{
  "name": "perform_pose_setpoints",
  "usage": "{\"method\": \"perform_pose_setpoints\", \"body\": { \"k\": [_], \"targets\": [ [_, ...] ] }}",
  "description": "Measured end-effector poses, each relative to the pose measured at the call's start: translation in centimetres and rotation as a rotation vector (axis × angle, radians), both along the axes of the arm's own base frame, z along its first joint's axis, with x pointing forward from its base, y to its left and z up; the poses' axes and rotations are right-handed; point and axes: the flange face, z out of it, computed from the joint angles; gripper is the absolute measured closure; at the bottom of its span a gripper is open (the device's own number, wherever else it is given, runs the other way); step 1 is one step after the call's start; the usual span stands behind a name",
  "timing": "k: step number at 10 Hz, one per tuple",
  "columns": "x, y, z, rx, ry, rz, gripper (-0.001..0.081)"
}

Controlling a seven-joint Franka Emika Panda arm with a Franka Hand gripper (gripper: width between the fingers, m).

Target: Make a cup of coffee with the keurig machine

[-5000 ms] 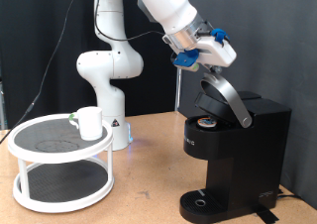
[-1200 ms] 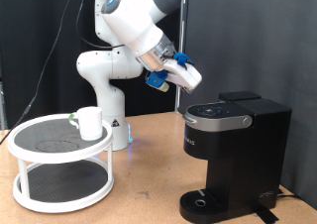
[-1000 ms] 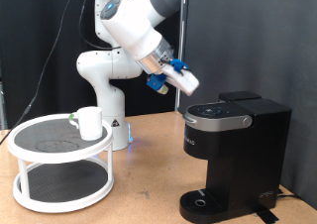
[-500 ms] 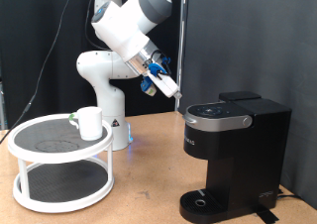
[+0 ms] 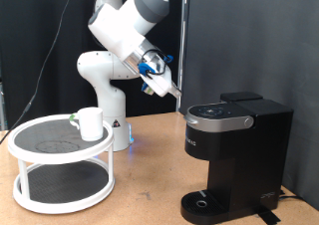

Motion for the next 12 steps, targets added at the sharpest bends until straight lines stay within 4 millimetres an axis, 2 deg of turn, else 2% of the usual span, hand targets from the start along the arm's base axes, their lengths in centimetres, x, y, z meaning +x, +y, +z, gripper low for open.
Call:
{"method": "perform_pose_setpoints", "body": {
  "k": [5,8,10,12],
  "targets": [
    [-5.4,-1.5,1.7,-0.038,0.055,0.007,0.0801],
    [-6.0,-1.7,1.4,0.012,0.084,0.032,0.0801],
    [-7.4,-3.1,1.2,0.05,0.102,0.029,0.0801],
    [-9.4,-4.8,0.9,0.016,0.092,0.004,0.0801]
  ]
}}
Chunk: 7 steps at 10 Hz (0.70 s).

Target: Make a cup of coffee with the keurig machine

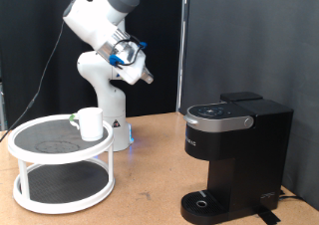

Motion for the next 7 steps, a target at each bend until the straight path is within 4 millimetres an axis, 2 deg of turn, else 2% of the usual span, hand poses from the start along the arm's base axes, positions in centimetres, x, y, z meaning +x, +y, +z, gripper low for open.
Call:
{"method": "perform_pose_setpoints", "body": {
  "k": [5,7],
  "targets": [
    [-5.2,-4.3,-0.1,-0.008,0.031,0.032,0.0801],
    [-5.7,-4.7,0.1,-0.002,0.017,0.035,0.0801]
  ]
}}
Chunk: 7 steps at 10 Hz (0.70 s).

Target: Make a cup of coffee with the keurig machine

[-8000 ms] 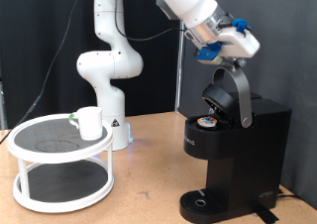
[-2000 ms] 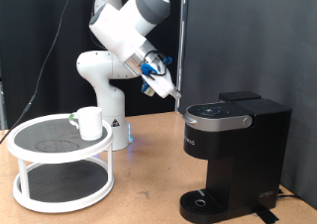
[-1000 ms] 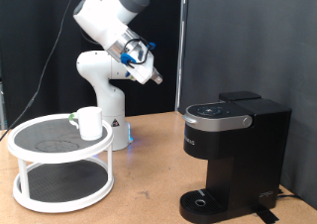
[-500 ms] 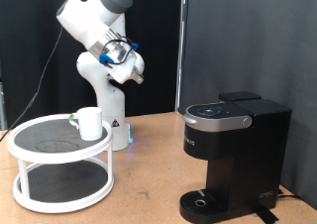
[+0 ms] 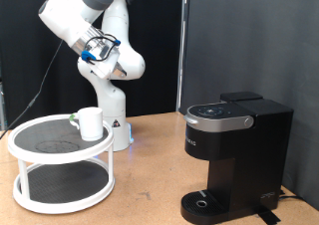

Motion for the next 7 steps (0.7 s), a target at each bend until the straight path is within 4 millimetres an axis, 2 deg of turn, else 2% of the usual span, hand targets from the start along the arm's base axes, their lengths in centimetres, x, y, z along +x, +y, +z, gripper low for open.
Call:
{"method": "perform_pose_setpoints", "body": {
  "k": [3,5,7],
  "targets": [
    [0.4,-0.7,0.4,-0.007,-0.02,-0.066,0.0801],
    [0.8,-2.3,1.5,-0.031,-0.078,-0.161,0.0801],
    [0.1,-4.1,2.6,-0.034,-0.107,-0.181,0.0801]
  ]
}}
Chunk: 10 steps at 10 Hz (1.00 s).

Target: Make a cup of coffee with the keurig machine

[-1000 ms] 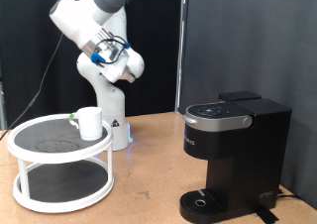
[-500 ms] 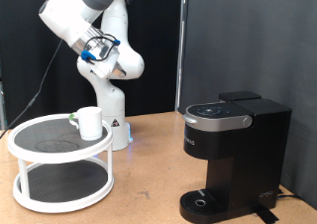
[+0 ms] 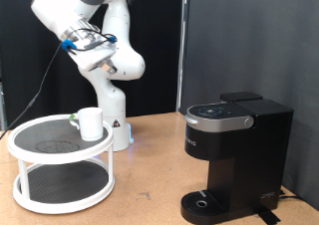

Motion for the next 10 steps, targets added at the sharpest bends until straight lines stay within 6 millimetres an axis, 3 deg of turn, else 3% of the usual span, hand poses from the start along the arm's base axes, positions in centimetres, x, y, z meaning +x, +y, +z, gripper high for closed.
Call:
{"method": "perform_pose_setpoints", "body": {
  "k": [5,10],
  "targets": [
    [-4.3,-4.2,0.2,0.014,0.048,0.056,0.0801],
    [-4.7,-5.1,-0.2,0.002,0.026,0.083,0.0801]
  ]
}}
